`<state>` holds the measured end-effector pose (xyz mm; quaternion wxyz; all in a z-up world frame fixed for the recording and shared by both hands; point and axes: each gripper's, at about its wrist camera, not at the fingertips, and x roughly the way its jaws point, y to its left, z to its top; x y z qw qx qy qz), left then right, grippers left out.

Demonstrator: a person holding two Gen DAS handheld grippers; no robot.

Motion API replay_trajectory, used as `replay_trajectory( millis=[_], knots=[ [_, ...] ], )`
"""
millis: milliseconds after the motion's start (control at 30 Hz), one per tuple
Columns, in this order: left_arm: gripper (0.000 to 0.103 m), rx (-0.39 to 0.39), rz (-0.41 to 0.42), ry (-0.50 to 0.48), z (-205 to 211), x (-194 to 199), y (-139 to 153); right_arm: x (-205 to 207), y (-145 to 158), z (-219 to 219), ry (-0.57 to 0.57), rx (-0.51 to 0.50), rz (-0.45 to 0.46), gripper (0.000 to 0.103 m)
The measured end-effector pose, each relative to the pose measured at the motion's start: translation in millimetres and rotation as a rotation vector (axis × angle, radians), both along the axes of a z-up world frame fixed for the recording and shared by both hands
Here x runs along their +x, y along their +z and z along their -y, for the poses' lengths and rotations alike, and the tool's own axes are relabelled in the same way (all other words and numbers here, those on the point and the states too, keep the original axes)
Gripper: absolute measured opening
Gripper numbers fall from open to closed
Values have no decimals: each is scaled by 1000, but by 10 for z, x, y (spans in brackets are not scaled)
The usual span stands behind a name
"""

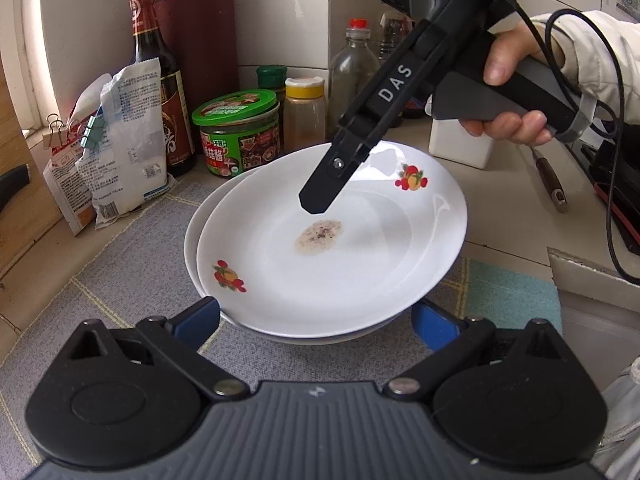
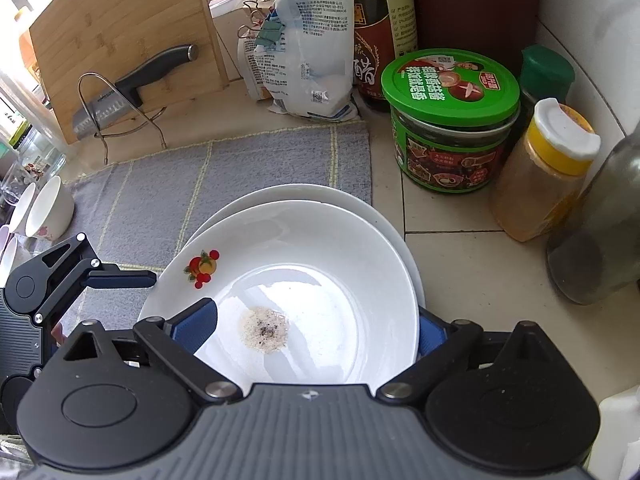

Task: Organize plates and bowls
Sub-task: 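Lower the stained plate onto the plate stack with both grippers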

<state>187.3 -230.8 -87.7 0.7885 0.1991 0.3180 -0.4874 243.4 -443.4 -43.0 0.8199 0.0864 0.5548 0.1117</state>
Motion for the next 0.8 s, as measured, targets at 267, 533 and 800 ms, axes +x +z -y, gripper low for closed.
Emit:
replay_trajectory(
  millis=[267, 533, 800],
  knots=[
    [101, 4, 1, 4, 19, 17, -20, -71, 38, 17, -12, -28, 8, 102],
    [102, 1, 8, 10, 30, 16, -1, -120, 36, -2, -17, -55, 8, 102],
    [102, -10, 20, 29, 17, 3, 16, -154, 65, -29, -6, -86, 27, 103]
  ],
)
